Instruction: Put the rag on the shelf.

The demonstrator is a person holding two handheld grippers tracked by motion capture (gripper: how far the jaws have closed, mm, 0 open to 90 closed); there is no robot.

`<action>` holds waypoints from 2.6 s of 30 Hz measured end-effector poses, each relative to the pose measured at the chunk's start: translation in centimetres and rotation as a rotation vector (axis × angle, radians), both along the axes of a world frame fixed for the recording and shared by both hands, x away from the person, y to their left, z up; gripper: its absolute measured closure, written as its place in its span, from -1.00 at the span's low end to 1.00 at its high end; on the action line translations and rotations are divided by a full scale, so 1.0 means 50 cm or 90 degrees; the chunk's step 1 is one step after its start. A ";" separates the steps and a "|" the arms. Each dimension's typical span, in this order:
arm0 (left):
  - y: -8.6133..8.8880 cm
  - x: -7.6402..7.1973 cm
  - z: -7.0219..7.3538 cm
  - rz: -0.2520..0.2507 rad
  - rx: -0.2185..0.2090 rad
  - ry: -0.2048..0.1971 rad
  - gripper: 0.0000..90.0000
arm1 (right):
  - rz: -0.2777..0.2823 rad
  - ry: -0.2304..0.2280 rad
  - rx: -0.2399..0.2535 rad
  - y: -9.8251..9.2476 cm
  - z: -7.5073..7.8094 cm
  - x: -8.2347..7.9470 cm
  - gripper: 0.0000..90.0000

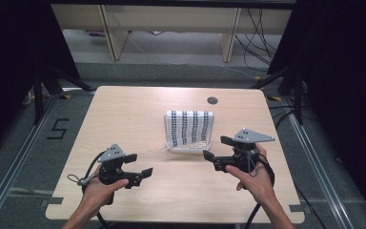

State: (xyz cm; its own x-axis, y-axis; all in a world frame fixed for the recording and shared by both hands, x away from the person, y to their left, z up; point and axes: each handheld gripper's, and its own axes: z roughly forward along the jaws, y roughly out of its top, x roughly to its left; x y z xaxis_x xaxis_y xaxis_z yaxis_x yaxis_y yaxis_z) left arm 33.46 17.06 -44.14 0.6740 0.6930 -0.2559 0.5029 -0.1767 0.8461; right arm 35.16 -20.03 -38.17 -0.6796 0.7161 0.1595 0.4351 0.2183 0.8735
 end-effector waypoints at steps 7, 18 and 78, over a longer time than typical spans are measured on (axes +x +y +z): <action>-0.002 -0.006 -0.011 0.000 -0.006 -0.003 -0.67 | 0.005 -0.013 0.004 0.002 -0.014 -0.005 -0.65; -0.004 -0.023 -0.024 -0.014 0.004 -0.004 -0.67 | 0.004 -0.011 -0.003 -0.006 -0.034 -0.016 -0.65; -0.009 -0.120 -0.120 -0.033 0.068 0.003 -0.67 | 0.047 0.097 -0.085 -0.020 -0.203 -0.120 -0.64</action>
State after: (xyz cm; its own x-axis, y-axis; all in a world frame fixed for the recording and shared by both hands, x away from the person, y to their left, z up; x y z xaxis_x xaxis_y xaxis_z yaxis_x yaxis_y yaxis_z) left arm 27.45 16.60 -50.16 0.7086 0.6807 -0.1857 0.4947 -0.2917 0.8187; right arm 29.15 -21.02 -48.31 -0.7067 0.6864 0.1715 0.5377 0.3636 0.7607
